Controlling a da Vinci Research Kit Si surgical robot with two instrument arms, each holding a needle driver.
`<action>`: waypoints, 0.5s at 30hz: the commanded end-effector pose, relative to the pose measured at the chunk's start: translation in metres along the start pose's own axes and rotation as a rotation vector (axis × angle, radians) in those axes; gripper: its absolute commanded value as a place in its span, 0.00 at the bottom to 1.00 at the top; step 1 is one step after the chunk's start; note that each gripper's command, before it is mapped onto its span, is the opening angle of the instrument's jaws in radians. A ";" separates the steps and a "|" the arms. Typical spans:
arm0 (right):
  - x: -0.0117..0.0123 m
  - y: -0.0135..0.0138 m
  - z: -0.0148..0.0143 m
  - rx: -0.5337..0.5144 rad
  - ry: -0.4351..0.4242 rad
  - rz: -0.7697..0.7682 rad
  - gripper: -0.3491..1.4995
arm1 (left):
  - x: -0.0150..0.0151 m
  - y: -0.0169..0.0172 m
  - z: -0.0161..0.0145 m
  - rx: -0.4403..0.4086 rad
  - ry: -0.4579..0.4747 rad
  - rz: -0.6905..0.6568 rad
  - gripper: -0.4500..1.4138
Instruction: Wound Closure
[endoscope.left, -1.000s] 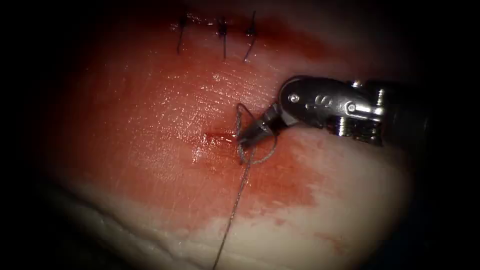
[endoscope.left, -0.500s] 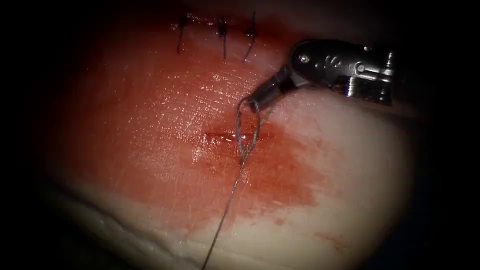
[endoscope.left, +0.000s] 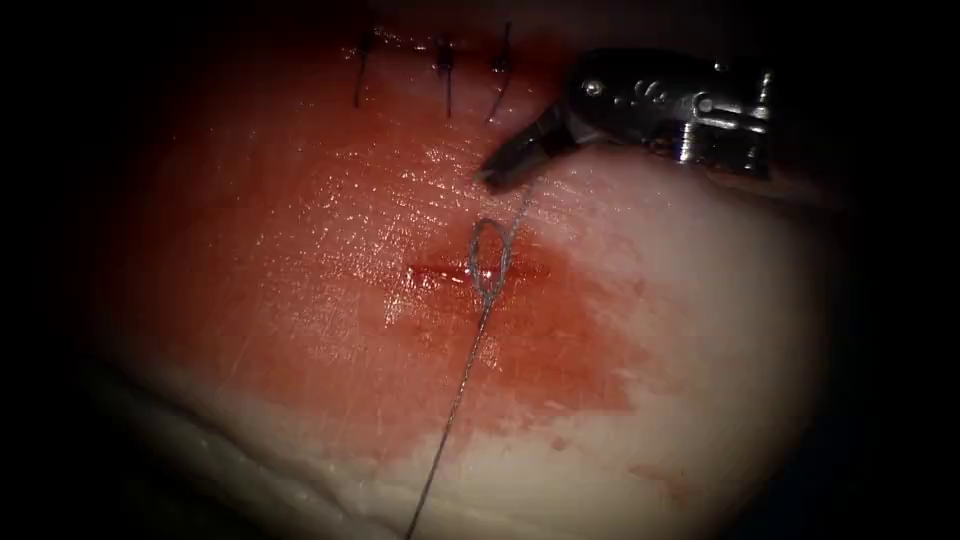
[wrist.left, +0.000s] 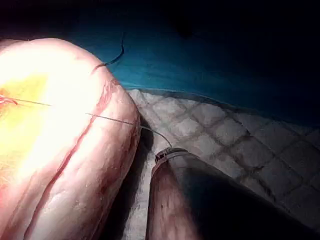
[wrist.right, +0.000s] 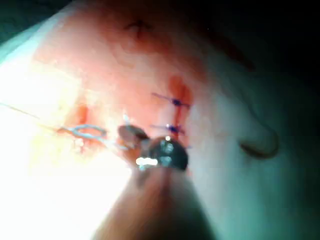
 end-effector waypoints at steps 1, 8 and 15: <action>0.0004 0.0009 0.0006 -0.012 0.000 -0.001 0.00 | -0.0001 0.0004 0.0008 -0.006 -0.001 0.001 0.00; 0.0007 0.0015 0.0003 -0.056 -0.005 0.007 0.00 | 0.0007 0.0014 0.0013 -0.014 -0.003 0.010 0.00; 0.0007 0.0019 0.0004 -0.093 -0.005 0.022 0.00 | 0.0011 0.0044 0.0017 -0.041 -0.003 0.026 0.00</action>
